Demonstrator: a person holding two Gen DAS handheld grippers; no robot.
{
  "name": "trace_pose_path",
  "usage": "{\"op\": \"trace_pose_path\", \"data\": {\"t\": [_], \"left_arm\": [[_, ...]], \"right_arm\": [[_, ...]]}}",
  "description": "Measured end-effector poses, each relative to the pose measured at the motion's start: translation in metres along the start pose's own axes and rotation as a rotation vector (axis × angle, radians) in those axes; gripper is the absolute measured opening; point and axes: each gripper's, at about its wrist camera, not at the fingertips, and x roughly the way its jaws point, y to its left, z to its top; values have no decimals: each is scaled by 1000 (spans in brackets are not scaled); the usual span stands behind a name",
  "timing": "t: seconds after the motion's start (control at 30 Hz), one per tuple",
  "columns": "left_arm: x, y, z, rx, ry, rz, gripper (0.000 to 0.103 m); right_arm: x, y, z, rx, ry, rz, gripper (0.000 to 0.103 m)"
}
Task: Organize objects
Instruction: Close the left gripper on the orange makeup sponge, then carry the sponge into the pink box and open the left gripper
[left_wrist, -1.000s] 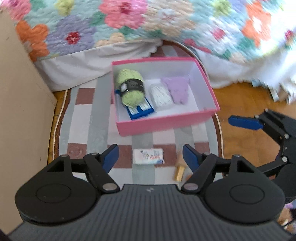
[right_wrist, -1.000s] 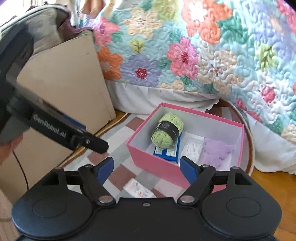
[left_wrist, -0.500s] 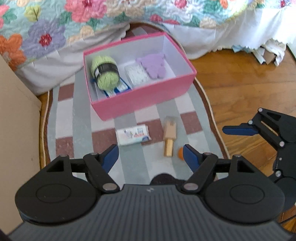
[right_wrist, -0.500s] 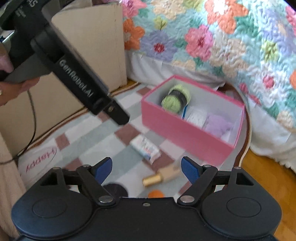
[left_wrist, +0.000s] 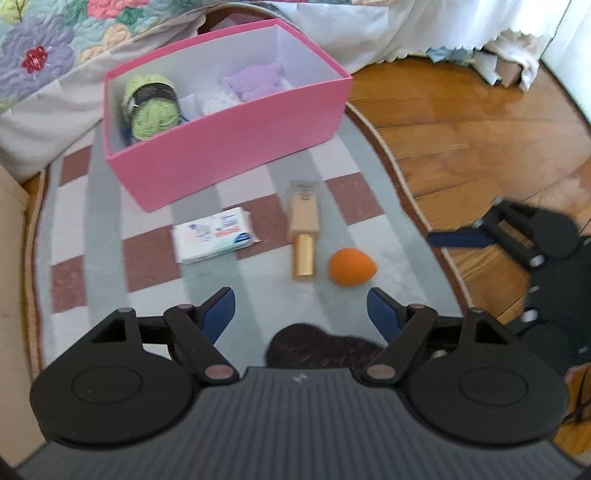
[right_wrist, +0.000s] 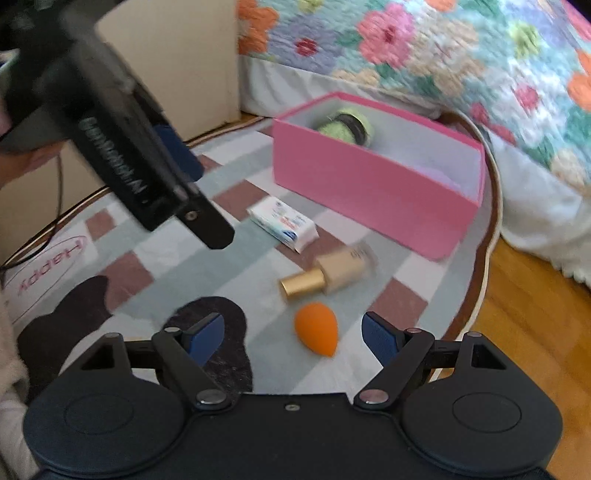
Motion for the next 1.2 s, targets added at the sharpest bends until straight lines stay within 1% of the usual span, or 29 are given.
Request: {"op": "trace_pose_path", "data": {"t": [0.03,0.1,0.17,0.2,0.23,0.3,0.37,0.43,0.5,0.53,0.63,0.7,0.73,0.77,0.8,0.83,0.87,1.07,1.2], "left_arm": [[5,1,-3,-14,-17,-20,78],[15,2,-7,-36,-37,-35,78],[28,4,-10,-45,-22,-58,78],[35,5,-11,-40,-5,-89,77],[42,6,-13,-42,8,-110,75],[54,8,-15,-53,25,-121,74],[61,7,-16,-47,17,-138,67],[66,4,-14,-39,0,-163,65],[73,3,-10,-58,-9,-223,65],[79,3,-8,-80,-1,-256,65],[93,4,-1,-153,-17,-272,63],[104,4,3,-179,-30,-267,56],[109,4,4,-192,-29,-264,51],[113,5,4,-208,-28,-260,37],[117,6,3,-224,-23,-251,34],[119,7,2,-234,-25,-240,31],[119,9,0,-249,-37,-254,30],[113,20,-13,-363,-41,-307,29],[98,27,-14,-428,-64,-354,29]], "right_arm": [[8,-1,-5,24,9,-4,85],[19,-4,-11,72,18,-3,85],[30,-6,-18,125,19,3,85],[35,-6,-21,150,15,4,85],[40,-7,-24,179,14,7,85],[48,-8,-28,226,25,13,85],[54,-9,-30,262,31,12,85],[56,-10,-34,304,13,16,85],[60,-13,-36,348,6,34,81],[62,-15,-37,371,8,35,77],[69,-22,-39,431,-5,32,68],[73,-29,-40,469,-5,29,63],[73,-32,-41,489,-20,27,61],[73,-34,-40,499,-22,31,59],[72,-35,-40,504,-26,28,56],[72,-36,-39,500,-31,17,51],[72,-36,-39,488,-35,8,47],[68,-33,-38,465,-37,14,45],[52,-21,-30,391,-60,-13,45]]}}
